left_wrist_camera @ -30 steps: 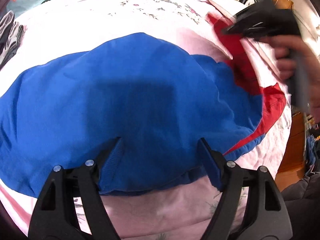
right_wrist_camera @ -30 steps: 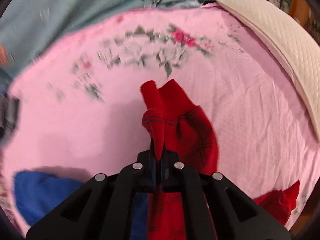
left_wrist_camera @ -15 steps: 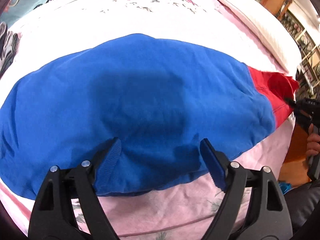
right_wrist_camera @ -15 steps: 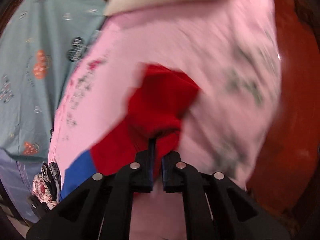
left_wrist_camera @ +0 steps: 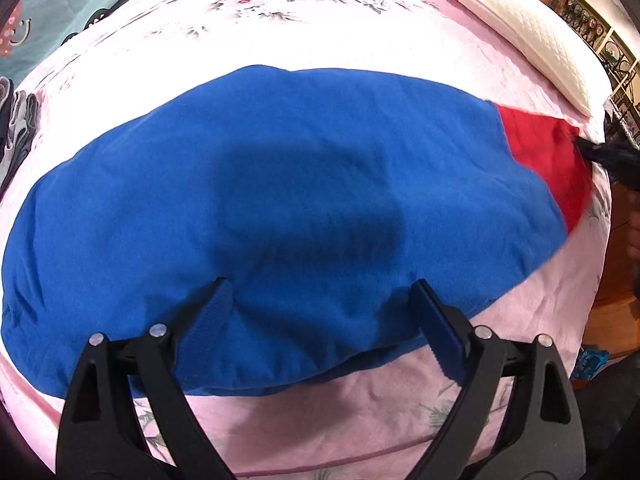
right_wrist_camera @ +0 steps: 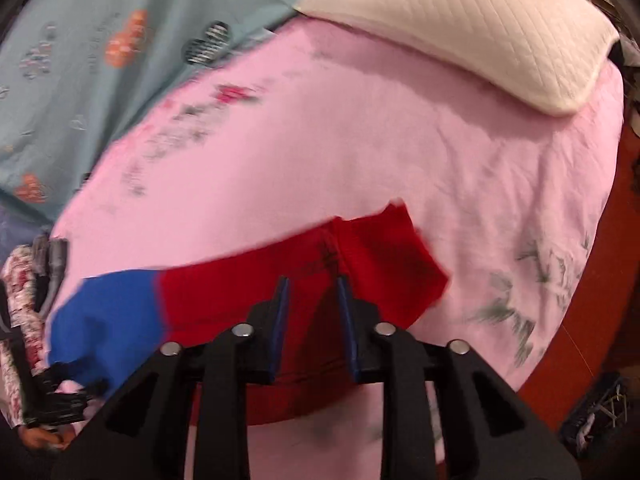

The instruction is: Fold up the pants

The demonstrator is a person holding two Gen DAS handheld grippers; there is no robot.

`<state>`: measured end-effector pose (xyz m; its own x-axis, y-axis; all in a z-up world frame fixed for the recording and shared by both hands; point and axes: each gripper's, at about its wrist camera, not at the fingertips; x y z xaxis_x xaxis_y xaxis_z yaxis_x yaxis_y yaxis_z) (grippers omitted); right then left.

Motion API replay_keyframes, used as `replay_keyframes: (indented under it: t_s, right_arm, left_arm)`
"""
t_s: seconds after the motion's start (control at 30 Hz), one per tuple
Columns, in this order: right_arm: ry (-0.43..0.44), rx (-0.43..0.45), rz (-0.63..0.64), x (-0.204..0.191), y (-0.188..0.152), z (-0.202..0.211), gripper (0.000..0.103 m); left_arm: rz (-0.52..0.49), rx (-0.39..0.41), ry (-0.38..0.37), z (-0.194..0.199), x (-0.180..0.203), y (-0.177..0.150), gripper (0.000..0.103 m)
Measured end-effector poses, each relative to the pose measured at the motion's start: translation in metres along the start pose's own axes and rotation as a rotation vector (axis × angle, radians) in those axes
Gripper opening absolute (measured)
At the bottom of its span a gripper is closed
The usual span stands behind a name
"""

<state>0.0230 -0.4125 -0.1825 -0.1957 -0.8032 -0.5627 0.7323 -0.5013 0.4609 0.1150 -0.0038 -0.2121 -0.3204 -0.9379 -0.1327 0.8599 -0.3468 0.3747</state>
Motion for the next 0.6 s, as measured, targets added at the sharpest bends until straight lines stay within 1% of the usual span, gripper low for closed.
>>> replay_keyframes:
  t_s: [0.03, 0.07, 0.1, 0.13, 0.17, 0.2, 0.27, 0.33, 0.4, 0.43, 0.47, 0.53, 0.57, 0.6]
  right_arm:
    - [0.04, 0.002, -0.051, 0.008, 0.004, 0.002, 0.0]
    - [0.056, -0.002, -0.087, 0.006, 0.007, 0.006, 0.0]
    - [0.047, -0.007, -0.082, -0.006, 0.01, 0.013, 0.003]
    - [0.03, -0.002, -0.052, -0.019, 0.011, 0.019, 0.006]
    - [0.012, 0.016, -0.002, -0.037, 0.011, 0.025, 0.017]
    - [0.019, 0.03, 0.064, -0.059, 0.01, 0.031, 0.019]
    - [0.092, 0.013, 0.166, -0.101, 0.009, 0.029, 0.019]
    - [0.167, -0.037, 0.217, -0.131, 0.009, 0.017, 0.019]
    - [0.255, -0.106, 0.278, -0.168, 0.007, -0.007, 0.019]
    - [0.285, -0.132, 0.309, -0.183, 0.004, -0.017, 0.019]
    - [0.324, -0.177, 0.348, -0.205, 0.003, -0.032, 0.02]
    - [0.373, -0.236, 0.406, -0.232, 0.001, -0.048, 0.026]
    - [0.394, -0.262, 0.44, -0.247, 0.001, -0.057, 0.035]
    - [0.42, -0.288, 0.486, -0.263, 0.0, -0.067, 0.04]
  left_arm:
    - [-0.01, 0.004, 0.006, 0.0, 0.001, -0.002, 0.093]
    - [-0.025, 0.006, 0.018, 0.0, 0.003, -0.002, 0.093]
    - [-0.033, 0.005, 0.022, 0.002, 0.004, -0.003, 0.093]
    - [-0.037, -0.003, 0.018, 0.004, 0.004, -0.003, 0.093]
    - [-0.035, -0.011, 0.003, 0.007, 0.002, -0.003, 0.093]
    - [-0.026, -0.004, -0.028, 0.015, -0.002, -0.003, 0.093]
    - [-0.006, 0.033, -0.034, 0.028, -0.011, -0.004, 0.093]
    - [0.034, 0.072, -0.029, 0.041, -0.028, -0.002, 0.093]
    - [0.091, 0.097, -0.012, 0.046, -0.047, 0.002, 0.093]
    - [0.138, 0.104, 0.012, 0.045, -0.06, 0.006, 0.093]
    - [0.165, 0.104, 0.029, 0.044, -0.067, 0.007, 0.093]
    - [0.228, 0.082, 0.059, 0.032, -0.083, 0.009, 0.093]
    - [0.244, 0.049, 0.065, 0.022, -0.089, 0.008, 0.093]
    - [0.254, 0.005, 0.067, 0.01, -0.092, 0.005, 0.093]
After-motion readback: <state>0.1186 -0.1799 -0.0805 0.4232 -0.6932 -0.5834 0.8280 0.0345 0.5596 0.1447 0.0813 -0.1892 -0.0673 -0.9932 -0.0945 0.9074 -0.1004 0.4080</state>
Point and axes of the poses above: each gripper's, at about its wrist camera, not at the fingertips, and z roughly against the way its jaws point, x to its right, y to its top, and after that the axes turned 13 degrees about y, right-handed
